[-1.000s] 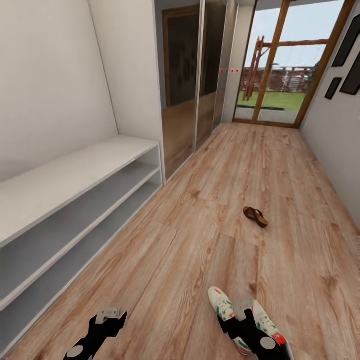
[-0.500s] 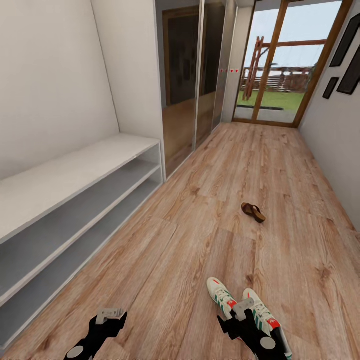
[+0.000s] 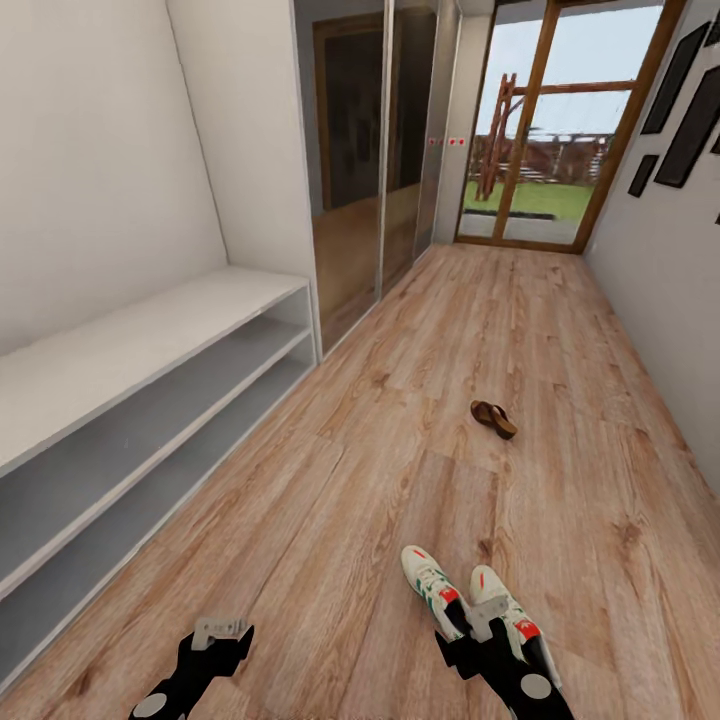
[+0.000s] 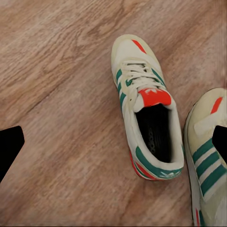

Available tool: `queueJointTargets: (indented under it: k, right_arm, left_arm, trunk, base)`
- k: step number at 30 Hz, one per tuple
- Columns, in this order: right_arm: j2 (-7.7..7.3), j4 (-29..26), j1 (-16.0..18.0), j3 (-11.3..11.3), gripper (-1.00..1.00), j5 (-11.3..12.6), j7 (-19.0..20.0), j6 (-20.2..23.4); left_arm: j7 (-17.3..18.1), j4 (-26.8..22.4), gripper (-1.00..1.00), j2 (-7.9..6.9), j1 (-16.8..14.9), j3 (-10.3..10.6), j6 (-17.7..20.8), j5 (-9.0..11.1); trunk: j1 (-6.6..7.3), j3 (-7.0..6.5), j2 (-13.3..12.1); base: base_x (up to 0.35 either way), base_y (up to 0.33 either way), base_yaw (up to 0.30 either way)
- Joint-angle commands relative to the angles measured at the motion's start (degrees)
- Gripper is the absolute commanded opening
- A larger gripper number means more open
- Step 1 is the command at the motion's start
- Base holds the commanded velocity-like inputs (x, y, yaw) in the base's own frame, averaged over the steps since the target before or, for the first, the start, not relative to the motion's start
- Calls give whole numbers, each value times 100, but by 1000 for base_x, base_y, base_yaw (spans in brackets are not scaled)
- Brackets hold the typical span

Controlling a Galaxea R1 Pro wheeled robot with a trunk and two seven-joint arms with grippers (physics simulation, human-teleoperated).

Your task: Pick up the two gym shoes and the two sandals from the corridor floor and place them onto the hallstand (shoe rack) in the corridor, making sure they are on the rack and not on the floor. Arrange them so the two gym shoes are next to each other and the two sandals are next to each other.

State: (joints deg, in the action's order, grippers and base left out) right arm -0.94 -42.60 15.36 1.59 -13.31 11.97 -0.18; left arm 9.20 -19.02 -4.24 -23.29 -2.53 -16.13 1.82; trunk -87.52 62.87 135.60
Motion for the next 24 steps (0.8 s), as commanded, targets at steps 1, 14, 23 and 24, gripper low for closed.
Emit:
queueJointTargets:
  k: [1, 14, 23, 24]
  right_arm:
    - [-3, -2, 3, 5, 100, -49, 8, -1]
    - [1, -19, 3, 8, 100, -49, 8, -8]
    - [0, -26, 3, 1, 100, -49, 6, -9]
    - [-1, -25, 3, 1, 100, -49, 4, -9]
  left_arm:
    - [46, 3, 100, 1, -1, -25, -10, 19]
    - [46, 3, 100, 9, 0, -20, -11, 14]
    - [46, 3, 100, 0, 0, -16, -12, 20]
    - [46, 3, 100, -1, 0, -16, -10, 20]
  trunk:
    - [2, 4, 2]
    - [2, 4, 2]
    - [2, 4, 2]
    - [2, 5, 2]
  base:
    - [-66, -48, -218]
    - [-19, -14, -84]
    - [-1, -1, -5]
    - [0, 0, 0]
